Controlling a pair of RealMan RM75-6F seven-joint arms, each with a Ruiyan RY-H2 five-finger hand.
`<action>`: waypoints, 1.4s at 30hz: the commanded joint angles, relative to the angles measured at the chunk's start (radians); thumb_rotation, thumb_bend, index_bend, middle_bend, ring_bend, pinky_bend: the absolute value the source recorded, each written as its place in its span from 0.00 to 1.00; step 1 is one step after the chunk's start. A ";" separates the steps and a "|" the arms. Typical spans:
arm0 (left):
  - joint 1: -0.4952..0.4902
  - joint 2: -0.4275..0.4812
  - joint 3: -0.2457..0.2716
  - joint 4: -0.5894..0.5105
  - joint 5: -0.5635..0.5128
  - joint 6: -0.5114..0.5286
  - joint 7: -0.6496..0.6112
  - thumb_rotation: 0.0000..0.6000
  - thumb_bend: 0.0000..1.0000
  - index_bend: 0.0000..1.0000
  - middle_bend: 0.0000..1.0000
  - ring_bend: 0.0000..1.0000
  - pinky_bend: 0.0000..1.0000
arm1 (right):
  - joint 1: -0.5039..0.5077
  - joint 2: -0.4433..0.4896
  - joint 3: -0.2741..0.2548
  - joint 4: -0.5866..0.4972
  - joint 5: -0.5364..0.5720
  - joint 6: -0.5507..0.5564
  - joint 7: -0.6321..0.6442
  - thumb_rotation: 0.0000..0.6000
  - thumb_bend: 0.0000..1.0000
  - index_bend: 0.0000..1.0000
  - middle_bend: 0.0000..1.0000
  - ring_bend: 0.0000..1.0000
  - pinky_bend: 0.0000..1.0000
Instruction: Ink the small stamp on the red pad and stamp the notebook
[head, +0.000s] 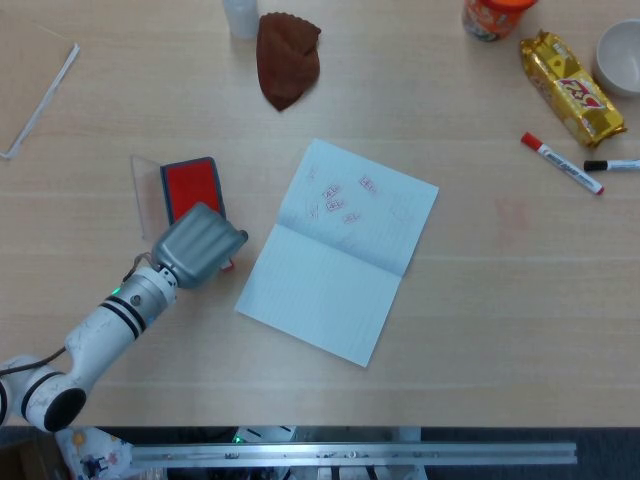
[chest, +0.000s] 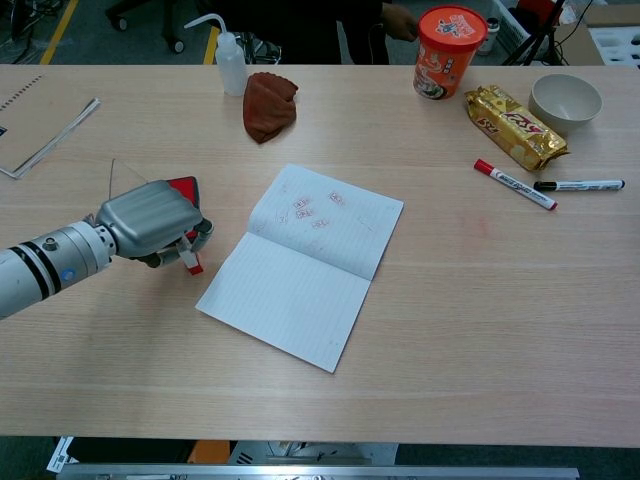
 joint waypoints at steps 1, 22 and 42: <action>-0.001 0.003 0.001 0.001 0.006 0.000 -0.011 1.00 0.38 0.56 0.99 1.00 1.00 | 0.000 0.000 0.000 -0.001 0.000 0.000 -0.001 1.00 0.37 0.26 0.39 0.31 0.41; -0.032 0.058 -0.064 0.004 0.033 0.037 -0.076 1.00 0.38 0.57 1.00 1.00 1.00 | 0.000 0.002 0.002 -0.006 0.001 0.002 -0.005 1.00 0.37 0.26 0.39 0.31 0.41; -0.035 -0.039 -0.057 0.251 0.052 0.030 -0.170 1.00 0.38 0.58 1.00 1.00 1.00 | -0.003 0.007 0.003 -0.021 0.010 0.000 -0.021 1.00 0.37 0.26 0.39 0.31 0.41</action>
